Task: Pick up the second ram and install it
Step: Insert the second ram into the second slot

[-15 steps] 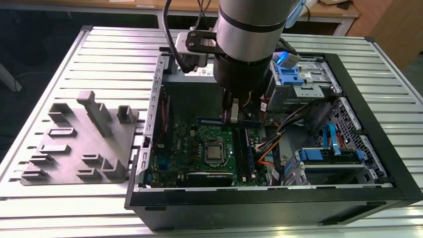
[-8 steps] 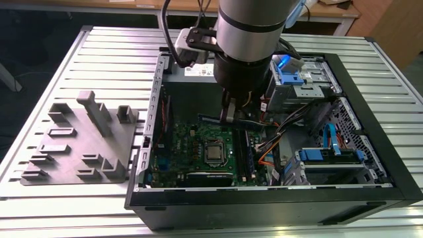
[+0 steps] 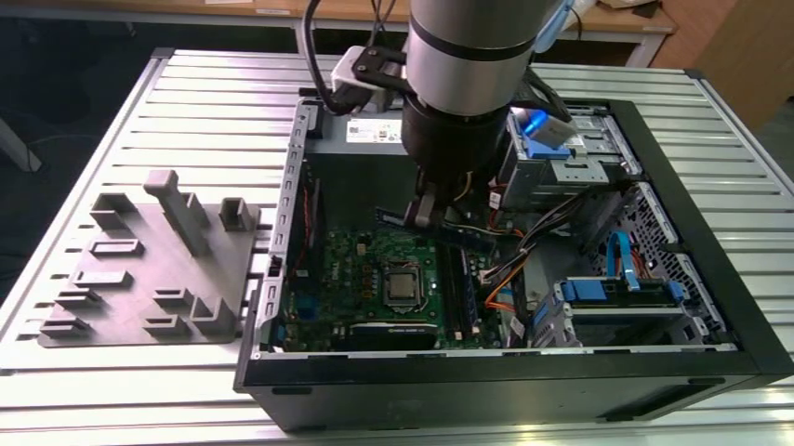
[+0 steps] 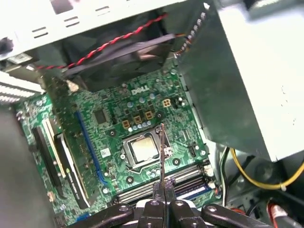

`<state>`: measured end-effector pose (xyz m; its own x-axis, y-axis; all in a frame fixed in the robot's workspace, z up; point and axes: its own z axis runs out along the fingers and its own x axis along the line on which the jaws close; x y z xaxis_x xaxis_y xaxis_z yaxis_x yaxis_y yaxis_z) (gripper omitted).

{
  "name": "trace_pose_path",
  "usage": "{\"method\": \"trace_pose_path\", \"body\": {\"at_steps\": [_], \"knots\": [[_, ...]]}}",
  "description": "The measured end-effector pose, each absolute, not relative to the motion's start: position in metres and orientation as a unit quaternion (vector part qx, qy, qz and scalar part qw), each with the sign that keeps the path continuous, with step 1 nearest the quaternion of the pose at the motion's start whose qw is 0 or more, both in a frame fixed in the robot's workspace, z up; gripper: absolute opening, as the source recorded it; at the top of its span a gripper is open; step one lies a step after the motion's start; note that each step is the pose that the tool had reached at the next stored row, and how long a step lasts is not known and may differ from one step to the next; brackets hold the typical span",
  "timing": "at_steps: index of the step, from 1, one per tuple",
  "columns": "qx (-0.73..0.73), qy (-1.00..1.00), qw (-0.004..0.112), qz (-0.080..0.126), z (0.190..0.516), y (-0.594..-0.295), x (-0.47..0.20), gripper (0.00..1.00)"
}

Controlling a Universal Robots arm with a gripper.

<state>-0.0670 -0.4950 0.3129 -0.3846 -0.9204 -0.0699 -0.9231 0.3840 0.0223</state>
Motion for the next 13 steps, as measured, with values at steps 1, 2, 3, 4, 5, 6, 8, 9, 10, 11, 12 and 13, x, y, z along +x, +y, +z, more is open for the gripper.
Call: {"method": "trace_pose_path", "body": {"at_steps": [1,2,3,4,5,6,8,9,10,11,12,13], "knots": [[-0.547,0.837,0.023,0.028,0.3128,-0.4950,-0.0670,0.08],[-0.539,0.841,0.023,0.028,0.3128,-0.4950,-0.0670,0.08],[-0.532,0.846,0.024,0.028,0.3128,-0.4950,-0.0670,0.08],[-0.523,0.851,0.024,0.028,0.3128,-0.4950,-0.0670,0.08],[-0.516,0.856,0.024,0.028,0.3128,-0.4950,-0.0670,0.08],[-0.508,0.861,0.024,0.027,0.3128,-0.4951,-0.0670,0.08],[-0.492,0.870,0.025,0.027,0.3127,-0.4951,-0.0670,0.08],[-0.484,0.874,0.025,0.027,0.3126,-0.4950,-0.0670,0.08],[-0.476,0.878,0.025,0.026,0.3125,-0.4950,-0.0670,0.08],[-0.468,0.883,0.026,0.026,0.3124,-0.4950,-0.0670,0.08],[-0.460,0.887,0.026,0.026,0.3123,-0.4950,-0.0670,0.08],[-0.452,0.891,0.026,0.026,0.3121,-0.4950,-0.0670,0.08]]}}
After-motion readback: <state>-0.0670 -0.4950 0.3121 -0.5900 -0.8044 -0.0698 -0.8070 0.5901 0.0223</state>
